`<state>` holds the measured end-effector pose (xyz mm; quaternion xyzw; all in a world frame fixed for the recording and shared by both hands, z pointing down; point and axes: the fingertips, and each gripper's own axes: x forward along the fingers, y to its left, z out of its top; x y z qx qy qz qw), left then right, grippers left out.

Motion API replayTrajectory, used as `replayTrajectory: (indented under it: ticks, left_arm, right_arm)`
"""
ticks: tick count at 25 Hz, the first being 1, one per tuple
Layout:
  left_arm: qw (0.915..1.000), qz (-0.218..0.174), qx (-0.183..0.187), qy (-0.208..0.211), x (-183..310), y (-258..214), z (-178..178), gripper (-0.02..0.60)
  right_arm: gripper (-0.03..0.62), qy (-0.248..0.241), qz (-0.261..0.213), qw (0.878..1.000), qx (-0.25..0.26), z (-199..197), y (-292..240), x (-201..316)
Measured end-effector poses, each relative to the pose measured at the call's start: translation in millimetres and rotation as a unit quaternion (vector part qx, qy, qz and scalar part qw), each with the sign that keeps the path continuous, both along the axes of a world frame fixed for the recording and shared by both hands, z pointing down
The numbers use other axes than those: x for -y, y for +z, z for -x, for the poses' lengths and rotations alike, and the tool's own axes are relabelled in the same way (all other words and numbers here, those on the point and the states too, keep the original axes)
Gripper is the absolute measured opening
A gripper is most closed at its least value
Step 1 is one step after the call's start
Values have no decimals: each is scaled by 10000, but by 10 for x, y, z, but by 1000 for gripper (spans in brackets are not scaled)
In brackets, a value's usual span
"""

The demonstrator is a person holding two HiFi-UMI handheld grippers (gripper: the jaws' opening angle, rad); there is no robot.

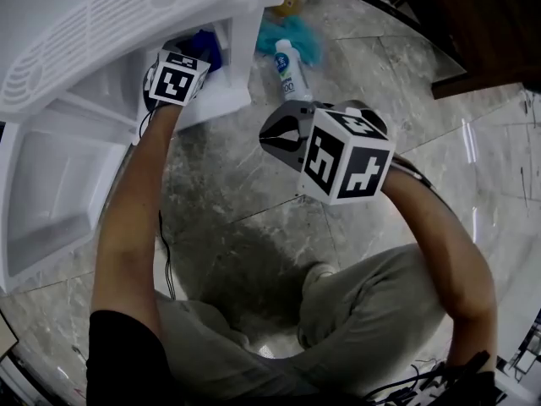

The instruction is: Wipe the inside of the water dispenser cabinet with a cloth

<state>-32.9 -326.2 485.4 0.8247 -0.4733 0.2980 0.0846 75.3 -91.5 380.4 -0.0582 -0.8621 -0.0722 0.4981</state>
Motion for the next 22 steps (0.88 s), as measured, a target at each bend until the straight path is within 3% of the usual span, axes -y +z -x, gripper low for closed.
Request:
replayTrajectory:
  ticks: [4,10,17,22]
  left_arm:
    - [9998,56,38,-191,217,14,97,101]
    - [9999,-22,99,-130,233,-43,113,101]
    - [10000,-65,26,71,45,-28,0,101]
    - [9997,103,-186,-117,185,-2,64,101]
  right_arm:
    - [-2,66,227,9997,23,-118,0,-181]
    - [-2,336,184,9984,-424,-507,167,-51]
    - [-2,156,208,9994,-250,-168,196,13]
    - [-2,184,421,9989,-60,-124,152,-108]
